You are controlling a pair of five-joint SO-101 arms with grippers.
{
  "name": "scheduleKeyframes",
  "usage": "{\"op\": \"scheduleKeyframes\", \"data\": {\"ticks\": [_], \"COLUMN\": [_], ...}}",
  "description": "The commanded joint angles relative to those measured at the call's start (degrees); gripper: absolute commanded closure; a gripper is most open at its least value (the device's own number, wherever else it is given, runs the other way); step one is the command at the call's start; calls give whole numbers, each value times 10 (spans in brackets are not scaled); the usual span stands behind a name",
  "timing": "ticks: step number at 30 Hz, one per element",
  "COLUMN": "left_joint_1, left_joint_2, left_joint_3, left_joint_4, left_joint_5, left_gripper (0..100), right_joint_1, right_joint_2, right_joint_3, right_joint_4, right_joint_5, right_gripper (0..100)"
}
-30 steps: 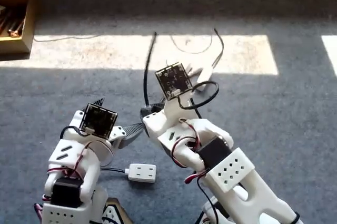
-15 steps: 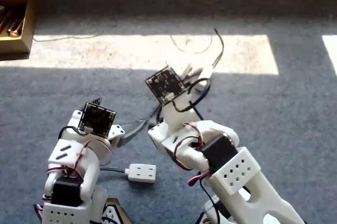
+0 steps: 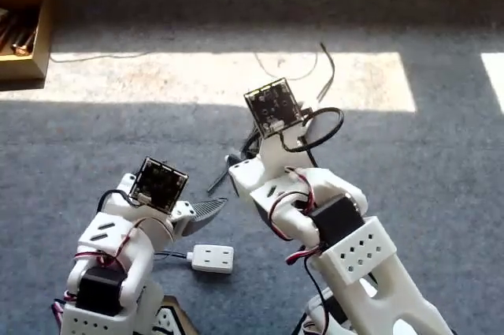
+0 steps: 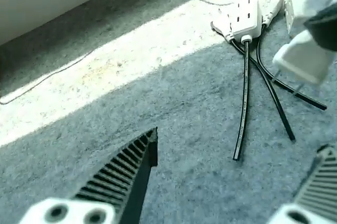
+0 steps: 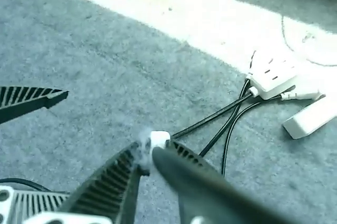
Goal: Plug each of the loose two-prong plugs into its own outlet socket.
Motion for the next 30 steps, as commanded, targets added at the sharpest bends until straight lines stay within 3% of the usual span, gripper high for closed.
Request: {"op": "scheduleKeyframes", "data": {"ticks": [1, 4, 11, 23, 30], "left_joint_1": [20, 18, -29, -33, -117], "left_joint_2": [0, 0, 0, -3, -5], "left_joint_3": [-18, 13, 40, 39, 18], "left_joint_4": [2, -33, -83, -81, -58], "left_joint_5": [-1, -4, -4, -4, -3], "left_gripper": [579, 579, 579, 579, 579], "right_joint_1": [-45, -90, -98, -87, -40], "right_joint_2": [-2, -1, 0, 0, 65], "right_joint_3": [-28, -30, -30, -27, -30], "right_joint_4": [-11, 10, 48, 95, 155], "right_joint_5": [-27, -30, -5, 47, 69], "right_gripper": [992, 992, 992, 992, 993]}}
